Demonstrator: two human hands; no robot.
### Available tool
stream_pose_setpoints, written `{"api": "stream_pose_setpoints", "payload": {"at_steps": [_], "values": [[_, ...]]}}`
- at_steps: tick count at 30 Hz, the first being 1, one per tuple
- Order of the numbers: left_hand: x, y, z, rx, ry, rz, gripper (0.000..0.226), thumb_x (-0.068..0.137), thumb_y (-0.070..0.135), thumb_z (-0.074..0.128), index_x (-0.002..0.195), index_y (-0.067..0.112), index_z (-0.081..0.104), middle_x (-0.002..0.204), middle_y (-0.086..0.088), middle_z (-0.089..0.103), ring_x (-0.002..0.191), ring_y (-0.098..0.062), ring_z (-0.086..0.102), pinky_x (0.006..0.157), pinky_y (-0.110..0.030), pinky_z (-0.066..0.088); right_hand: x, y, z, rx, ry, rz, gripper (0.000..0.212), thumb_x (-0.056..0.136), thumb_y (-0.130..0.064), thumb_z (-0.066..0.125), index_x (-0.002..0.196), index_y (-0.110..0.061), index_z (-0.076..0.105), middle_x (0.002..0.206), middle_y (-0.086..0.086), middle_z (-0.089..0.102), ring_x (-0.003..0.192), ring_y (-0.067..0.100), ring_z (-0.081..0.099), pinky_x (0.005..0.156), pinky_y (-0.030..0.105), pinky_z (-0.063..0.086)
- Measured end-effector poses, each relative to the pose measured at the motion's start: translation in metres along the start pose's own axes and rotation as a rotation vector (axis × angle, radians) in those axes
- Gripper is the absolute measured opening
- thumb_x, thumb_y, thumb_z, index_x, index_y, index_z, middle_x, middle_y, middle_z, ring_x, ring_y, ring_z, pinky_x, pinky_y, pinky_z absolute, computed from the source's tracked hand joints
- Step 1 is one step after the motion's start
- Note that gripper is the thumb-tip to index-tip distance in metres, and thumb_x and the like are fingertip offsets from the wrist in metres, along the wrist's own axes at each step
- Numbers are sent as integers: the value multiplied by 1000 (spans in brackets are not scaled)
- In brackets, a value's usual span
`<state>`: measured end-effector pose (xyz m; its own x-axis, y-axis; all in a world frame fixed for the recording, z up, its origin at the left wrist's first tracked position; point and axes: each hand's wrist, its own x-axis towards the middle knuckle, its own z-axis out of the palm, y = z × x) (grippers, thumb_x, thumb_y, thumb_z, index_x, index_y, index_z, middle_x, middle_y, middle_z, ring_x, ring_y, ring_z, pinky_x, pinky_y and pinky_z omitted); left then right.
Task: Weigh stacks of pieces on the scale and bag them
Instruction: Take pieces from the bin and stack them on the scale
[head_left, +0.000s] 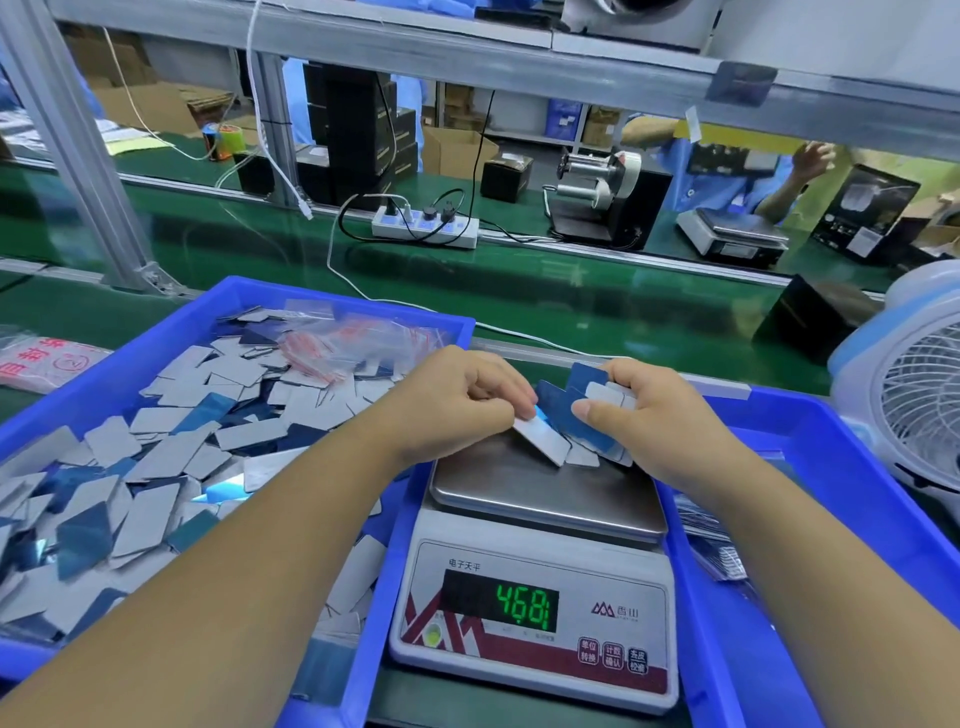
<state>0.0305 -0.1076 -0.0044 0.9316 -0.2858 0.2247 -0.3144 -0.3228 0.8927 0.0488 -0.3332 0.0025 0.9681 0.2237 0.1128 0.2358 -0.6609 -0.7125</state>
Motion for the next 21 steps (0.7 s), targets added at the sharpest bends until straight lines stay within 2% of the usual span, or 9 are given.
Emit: {"api": "stream_pose_setpoints", "payload": {"at_steps": [5,7,9,10,13,15,18,21], "values": [[1,-2,-2,-10,-3,7,22,83,-4,72,79,16,80,93,9,73,79,-9,70,74,-18,53,-1,0,0,-10,6,0,15,87,-35,70,88,-21,64,78,-1,68,65,21,62,58,35,51],[2,-3,-4,-26,15,0,32,81,-6,73,77,26,77,91,4,73,77,-9,70,72,-18,52,0,0,0,17,15,3,12,88,-34,70,88,-23,65,78,1,69,65,23,63,60,41,54],[3,-4,-7,-52,30,-36,38,80,-3,74,80,34,75,85,0,73,75,-13,69,73,-23,53,0,0,0,38,38,-7,5,88,-32,69,87,-30,65,75,-4,69,60,14,61,59,40,54],[3,-4,-8,-61,28,-50,39,80,-2,74,84,37,73,80,5,72,72,-12,67,73,-24,53,0,-1,0,38,48,-14,5,88,-32,69,86,-31,66,74,-6,68,59,11,60,59,39,54],[4,-4,-4,-78,30,-28,41,81,-4,73,91,35,72,82,16,68,72,-7,60,74,-24,55,-1,-3,3,6,31,-36,13,88,-35,69,89,-23,65,77,-1,68,66,19,61,63,42,54],[4,-3,0,-43,38,-10,38,81,-5,73,90,32,71,79,18,67,72,-4,61,72,-19,53,-2,-6,6,-34,11,-60,18,89,-37,67,91,-21,63,83,2,67,75,25,62,69,42,53],[4,0,3,7,51,-8,32,82,-2,74,85,30,71,72,18,69,68,0,62,65,-12,49,-6,-10,8,1,-22,-96,9,92,-37,63,90,-28,62,83,-9,66,75,15,62,71,39,53],[4,0,2,-18,65,-2,31,81,-3,75,81,28,70,71,15,69,67,-2,63,64,-15,51,-6,-11,8,-39,-53,-125,6,92,-37,63,91,-32,61,81,-11,65,77,11,62,73,37,52]]}}
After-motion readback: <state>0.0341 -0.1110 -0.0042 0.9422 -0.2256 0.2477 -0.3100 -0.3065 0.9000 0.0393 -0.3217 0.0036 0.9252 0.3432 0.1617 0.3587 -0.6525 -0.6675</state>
